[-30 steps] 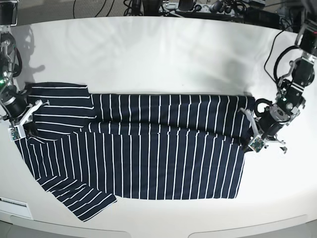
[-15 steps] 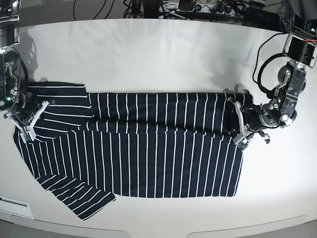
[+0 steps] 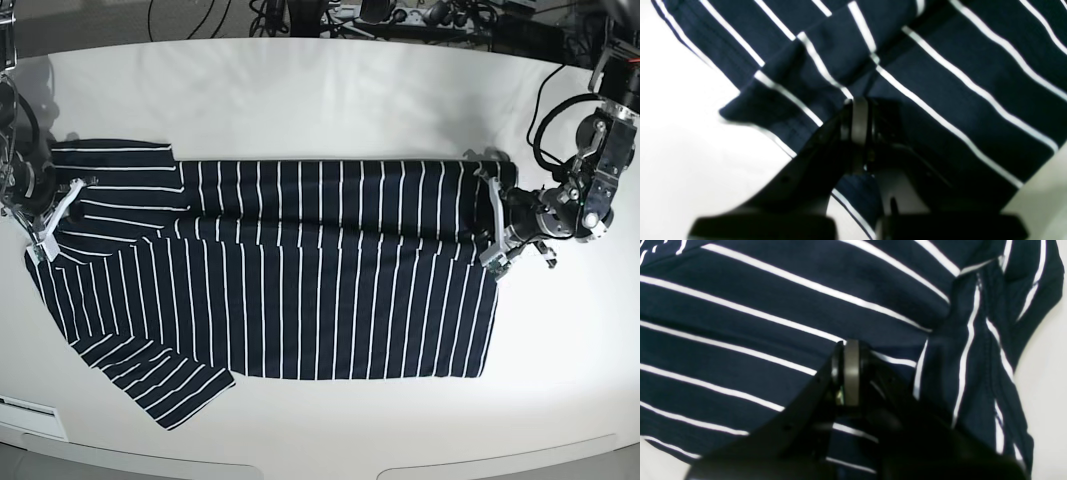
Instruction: Fold the T-shirt properly
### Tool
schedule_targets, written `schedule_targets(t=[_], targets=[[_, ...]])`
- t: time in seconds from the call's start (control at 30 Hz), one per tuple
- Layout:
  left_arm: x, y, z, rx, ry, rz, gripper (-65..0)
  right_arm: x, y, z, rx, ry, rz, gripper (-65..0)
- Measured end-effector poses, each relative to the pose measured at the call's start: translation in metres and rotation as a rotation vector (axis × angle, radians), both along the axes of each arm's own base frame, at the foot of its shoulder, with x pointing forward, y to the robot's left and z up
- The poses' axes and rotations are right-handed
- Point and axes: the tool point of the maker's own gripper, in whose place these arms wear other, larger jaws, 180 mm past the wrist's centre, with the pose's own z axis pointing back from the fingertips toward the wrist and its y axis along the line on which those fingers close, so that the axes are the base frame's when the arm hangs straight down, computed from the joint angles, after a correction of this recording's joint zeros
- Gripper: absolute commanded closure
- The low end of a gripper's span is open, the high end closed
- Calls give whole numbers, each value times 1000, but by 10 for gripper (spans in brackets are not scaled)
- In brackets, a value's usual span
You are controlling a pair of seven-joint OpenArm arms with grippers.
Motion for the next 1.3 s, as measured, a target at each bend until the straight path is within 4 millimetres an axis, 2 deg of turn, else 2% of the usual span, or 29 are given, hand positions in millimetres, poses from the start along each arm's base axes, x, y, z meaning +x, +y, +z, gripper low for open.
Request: schedule_targets(t=[0.27, 0.6, 0.9, 1.1, 1.3], targets=[[-40, 6, -1, 69, 12, -58, 0, -46, 16, 9, -28, 19, 72, 0], [-92, 18, 4, 147, 64, -96, 0, -103, 11, 13, -26, 84, 103, 0], [-119, 16, 1, 181, 88, -151, 0, -124, 4, 12, -31, 118, 90, 0], [-125, 15, 2, 206, 74, -153, 0, -131, 10, 15, -49, 131, 123, 0], [-122, 15, 8, 266, 33, -173, 0, -125, 19, 26, -89, 110, 153, 0]])
